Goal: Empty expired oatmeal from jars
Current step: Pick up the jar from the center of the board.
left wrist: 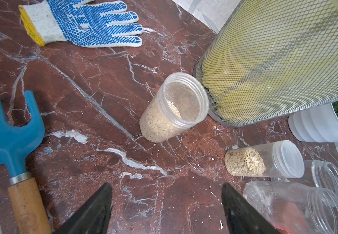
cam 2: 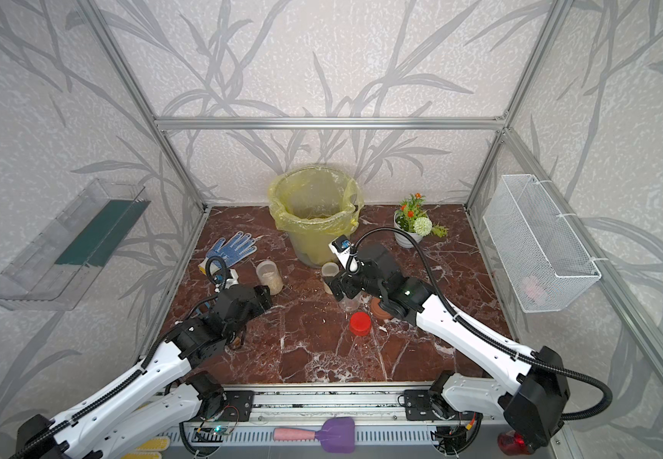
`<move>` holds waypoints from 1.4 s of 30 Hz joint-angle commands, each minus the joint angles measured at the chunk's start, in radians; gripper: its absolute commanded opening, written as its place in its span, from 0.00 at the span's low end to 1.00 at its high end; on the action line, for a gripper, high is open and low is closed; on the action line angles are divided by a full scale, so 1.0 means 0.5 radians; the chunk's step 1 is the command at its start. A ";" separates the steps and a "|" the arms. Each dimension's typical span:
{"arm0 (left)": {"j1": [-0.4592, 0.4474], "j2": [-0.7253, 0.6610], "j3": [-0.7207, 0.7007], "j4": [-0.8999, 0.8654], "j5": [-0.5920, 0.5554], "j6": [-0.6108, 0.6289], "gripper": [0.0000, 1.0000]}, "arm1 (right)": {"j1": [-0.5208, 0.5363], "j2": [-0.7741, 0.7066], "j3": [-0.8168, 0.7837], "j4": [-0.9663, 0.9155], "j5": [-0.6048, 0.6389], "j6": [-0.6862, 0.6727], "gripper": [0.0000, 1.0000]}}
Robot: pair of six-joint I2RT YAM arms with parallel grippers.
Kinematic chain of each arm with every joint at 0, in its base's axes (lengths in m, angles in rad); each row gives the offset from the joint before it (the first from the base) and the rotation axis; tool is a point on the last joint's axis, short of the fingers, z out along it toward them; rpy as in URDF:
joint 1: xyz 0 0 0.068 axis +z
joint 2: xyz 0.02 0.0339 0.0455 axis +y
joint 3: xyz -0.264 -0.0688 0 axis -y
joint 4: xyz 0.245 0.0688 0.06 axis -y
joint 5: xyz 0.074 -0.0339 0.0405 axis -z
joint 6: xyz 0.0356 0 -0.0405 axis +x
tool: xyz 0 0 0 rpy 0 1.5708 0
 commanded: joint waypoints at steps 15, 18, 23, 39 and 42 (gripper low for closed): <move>0.011 -0.154 -0.061 -0.039 -0.023 0.109 0.83 | -0.088 0.915 0.609 -0.388 -0.052 -0.319 1.00; 0.009 -0.172 -0.065 -0.044 -0.023 0.125 0.83 | -0.091 0.986 0.632 -0.358 -0.032 -0.312 0.99; 0.009 -0.197 -0.077 -0.050 -0.028 0.129 0.83 | -0.092 1.028 0.632 -0.306 0.056 -0.273 0.95; 0.008 -0.214 -0.092 -0.042 -0.044 0.150 0.83 | -0.094 1.224 0.761 -0.308 0.144 -0.235 0.87; 0.008 -0.220 -0.095 -0.039 -0.054 0.156 0.83 | -0.097 1.275 0.805 -0.333 0.143 -0.228 0.85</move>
